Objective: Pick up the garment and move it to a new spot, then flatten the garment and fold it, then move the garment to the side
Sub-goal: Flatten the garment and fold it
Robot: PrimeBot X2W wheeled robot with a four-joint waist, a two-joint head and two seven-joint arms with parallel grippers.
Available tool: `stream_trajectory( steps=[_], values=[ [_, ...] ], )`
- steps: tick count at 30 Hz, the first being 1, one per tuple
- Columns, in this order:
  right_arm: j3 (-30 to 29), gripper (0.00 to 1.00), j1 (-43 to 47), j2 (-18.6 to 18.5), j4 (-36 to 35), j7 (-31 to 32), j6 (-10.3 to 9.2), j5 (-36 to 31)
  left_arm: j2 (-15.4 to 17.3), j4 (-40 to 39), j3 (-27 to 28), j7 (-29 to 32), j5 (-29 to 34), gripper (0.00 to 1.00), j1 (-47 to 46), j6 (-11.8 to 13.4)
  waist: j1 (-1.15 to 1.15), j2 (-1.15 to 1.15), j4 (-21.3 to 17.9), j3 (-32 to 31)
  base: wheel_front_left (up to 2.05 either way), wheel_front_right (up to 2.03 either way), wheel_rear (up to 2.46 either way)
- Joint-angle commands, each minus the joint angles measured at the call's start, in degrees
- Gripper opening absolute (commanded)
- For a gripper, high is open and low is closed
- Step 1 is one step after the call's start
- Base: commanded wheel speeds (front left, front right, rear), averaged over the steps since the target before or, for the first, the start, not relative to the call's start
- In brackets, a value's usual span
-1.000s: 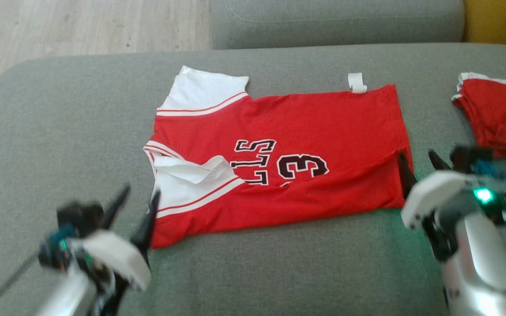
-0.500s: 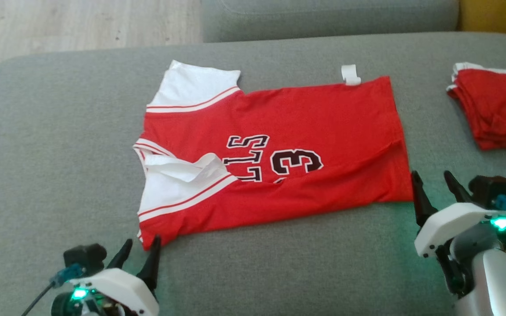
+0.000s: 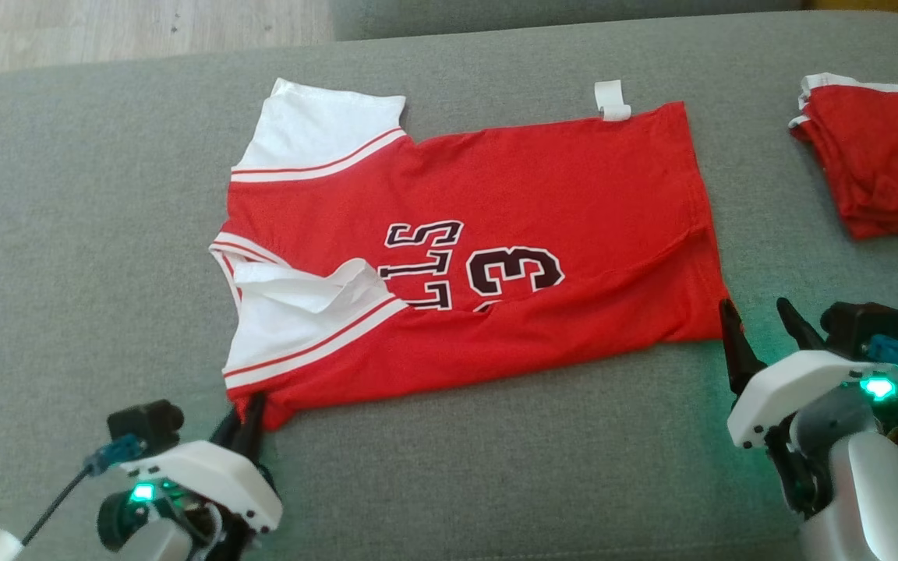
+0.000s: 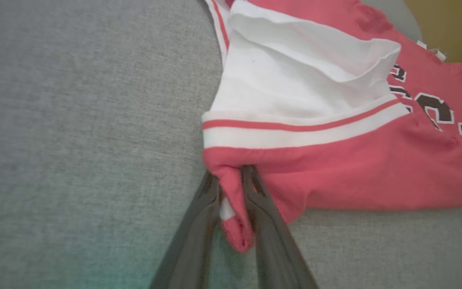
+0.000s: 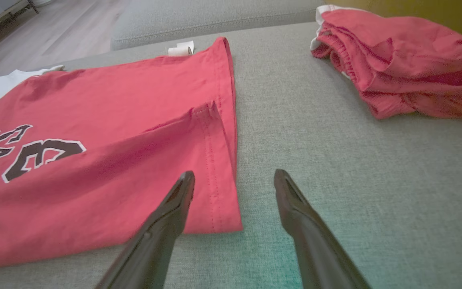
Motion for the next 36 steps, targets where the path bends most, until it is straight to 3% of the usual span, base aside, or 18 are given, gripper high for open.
stream_trajectory(
  steps=[1, 12, 14, 15, 16, 21, 27, 31, 36],
  values=[
    [1.06, 1.0, -2.98, -0.3, -0.73, 0.05, -0.04, 0.45, -0.09, -0.43, 0.88, 0.55, -0.35, 0.0, -1.53, -0.47, 0.0, 0.0, 0.15, 0.21, 0.0, 0.0, 0.0],
    [2.91, 1.0, -7.4, -0.3, 11.07, 0.99, -0.04, 3.18, 0.05, -0.97, 1.25, -2.09, 0.44, 0.0, -3.15, -1.12, 0.0, 0.0, 1.46, 0.86, 0.0, 0.0, 0.0],
    [3.47, 0.57, -8.05, -0.3, 12.95, 0.89, -0.04, 4.08, 0.49, -1.78, 1.6, -2.81, 0.71, 0.0, -3.51, -1.1, 0.0, 0.0, 1.75, 0.72, 0.0, 0.0, 0.0],
    [3.82, 0.15, -8.59, -0.3, 14.3, 0.37, -0.04, 4.94, 1.11, -2.84, 1.95, -3.39, 1.01, 0.0, -3.75, -1.04, 0.0, 0.0, 1.95, 0.38, 0.0, 0.0, 0.0],
    [3.91, 0.0, -8.85, -0.3, 14.79, 0.07, -0.04, 5.24, 1.46, -3.45, 2.13, -3.59, 1.13, 0.0, -3.83, -0.99, 0.0, 0.0, 2.0, 0.16, 0.0, 0.0, 0.0],
    [2.81, 0.0, -10.4, -0.3, 15.33, -0.73, -0.04, 7.9, 4.07, -7.54, 2.74, -3.75, 2.27, 0.0, -4.36, -0.57, 0.0, 0.0, 1.86, -1.6, 0.0, 0.0, 0.0],
    [0.61, 0.0, -11.22, -0.3, 11.45, 2.58, -0.04, 8.21, 9.1, -15.32, 3.33, -0.81, 3.76, 0.0, -4.52, 0.8, 0.0, 0.0, 1.3, -3.55, 0.0, 0.0, 0.0],
    [0.03, 0.0, -8.36, -0.3, 6.92, 5.19, -0.04, 7.36, 11.68, -20.83, 2.93, 1.73, 4.06, 0.0, -1.88, 2.21, 0.0, 0.0, 1.16, -3.9, 0.0, 0.0, 0.0],
    [-0.64, 0.0, -1.49, -0.3, 1.61, 6.27, -0.04, 8.0, 12.54, -24.43, 2.37, 2.65, 3.0, 0.0, 4.46, 4.33, 0.0, 0.0, 1.24, -3.11, 0.0, 0.0, 0.0]
  ],
)
